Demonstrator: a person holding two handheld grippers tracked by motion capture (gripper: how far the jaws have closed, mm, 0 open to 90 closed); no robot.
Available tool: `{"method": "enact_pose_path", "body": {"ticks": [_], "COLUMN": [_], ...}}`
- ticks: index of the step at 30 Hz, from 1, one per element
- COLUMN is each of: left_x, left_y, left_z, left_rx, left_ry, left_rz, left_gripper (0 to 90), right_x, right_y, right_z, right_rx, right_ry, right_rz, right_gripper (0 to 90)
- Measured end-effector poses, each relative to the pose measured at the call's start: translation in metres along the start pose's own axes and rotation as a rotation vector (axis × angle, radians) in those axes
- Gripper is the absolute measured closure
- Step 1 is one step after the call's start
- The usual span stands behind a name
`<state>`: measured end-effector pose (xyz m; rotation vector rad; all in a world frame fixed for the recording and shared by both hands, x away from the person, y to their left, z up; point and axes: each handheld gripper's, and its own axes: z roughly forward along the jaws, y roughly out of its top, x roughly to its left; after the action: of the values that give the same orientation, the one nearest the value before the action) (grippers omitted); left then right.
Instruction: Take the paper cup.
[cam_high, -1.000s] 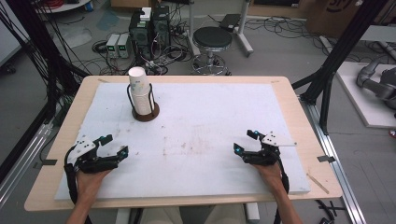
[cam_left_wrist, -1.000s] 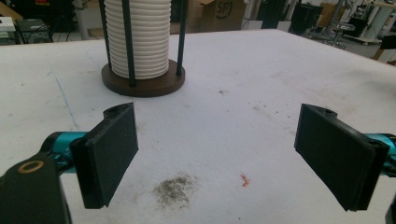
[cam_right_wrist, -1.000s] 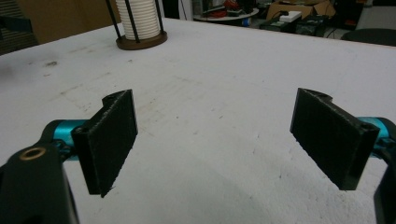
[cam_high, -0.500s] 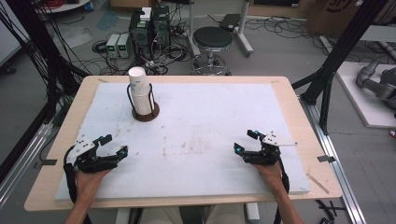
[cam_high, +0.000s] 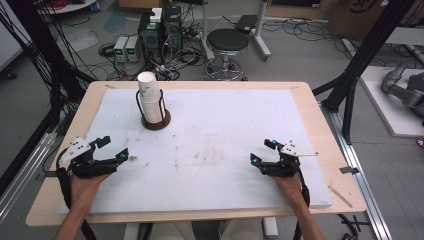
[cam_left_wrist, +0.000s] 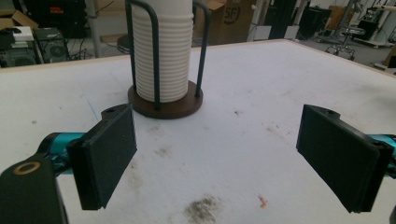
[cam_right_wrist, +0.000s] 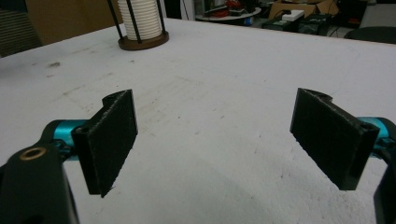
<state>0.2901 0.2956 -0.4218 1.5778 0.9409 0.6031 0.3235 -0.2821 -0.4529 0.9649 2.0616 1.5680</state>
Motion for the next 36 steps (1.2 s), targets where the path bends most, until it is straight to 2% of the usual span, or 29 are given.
{"method": "enact_pose_path", "body": {"ticks": [1, 2, 6, 7, 8, 9, 12, 17, 25, 30, 31, 32, 36], "left_x": [0.0, 0.002, 0.005, 0.005, 0.006, 0.006, 0.007, 0.009, 0.017, 0.025, 0.025, 0.029, 0.036], "left_y": [0.0, 0.009, 0.029, 0.029, 0.038, 0.038, 0.054, 0.067, 0.093, 0.114, 0.114, 0.123, 0.139], "left_z": [0.0, -0.001, -0.001, -0.001, 0.001, 0.001, 0.004, 0.007, 0.017, 0.025, 0.025, 0.029, 0.037], "left_rx": [0.0, 0.0, 0.0, 0.0, -0.002, -0.002, -0.009, -0.016, 0.002, 0.034, 0.034, 0.053, 0.074], "left_ry": [0.0, 0.002, -0.004, -0.004, -0.007, -0.007, -0.015, -0.019, -0.034, -0.061, -0.061, -0.073, -0.089], "left_rz": [0.0, 0.014, 0.049, 0.049, 0.059, 0.059, 0.079, 0.08, 0.073, 0.074, 0.074, 0.084, 0.082], "left_gripper": [12.1, 12.1, 12.1, 12.1, 12.1, 12.1, 12.1, 12.1, 12.1, 12.1, 12.1, 12.1, 12.1], "right_x": [0.0, -0.001, 0.0, 0.0, -0.001, -0.001, -0.001, -0.001, -0.001, -0.001, -0.001, -0.001, -0.001], "right_y": [0.0, 0.0, 0.0, 0.0, 0.0, 0.0, 0.0, 0.0, 0.0, 0.0, 0.0, 0.0, 0.0], "right_z": [0.0, 0.0, 0.0, 0.0, 0.0, 0.0, 0.0, 0.0, 0.0, 0.0, 0.0, 0.0, 0.0], "right_rx": [0.0, -0.004, -0.001, -0.001, -0.002, -0.002, -0.003, -0.003, -0.001, -0.001, -0.001, 0.0, 0.0], "right_ry": [0.001, 0.0, 0.003, 0.003, 0.003, 0.003, 0.002, 0.002, 0.006, 0.009, 0.009, 0.008, 0.008], "right_rz": [0.0, -0.008, -0.002, -0.002, -0.003, -0.003, -0.006, -0.006, 0.004, 0.006, 0.006, 0.008, 0.007], "right_gripper": [15.1, 15.1, 15.1, 15.1, 15.1, 15.1, 15.1, 15.1, 15.1, 15.1, 15.1, 15.1, 15.1]}}
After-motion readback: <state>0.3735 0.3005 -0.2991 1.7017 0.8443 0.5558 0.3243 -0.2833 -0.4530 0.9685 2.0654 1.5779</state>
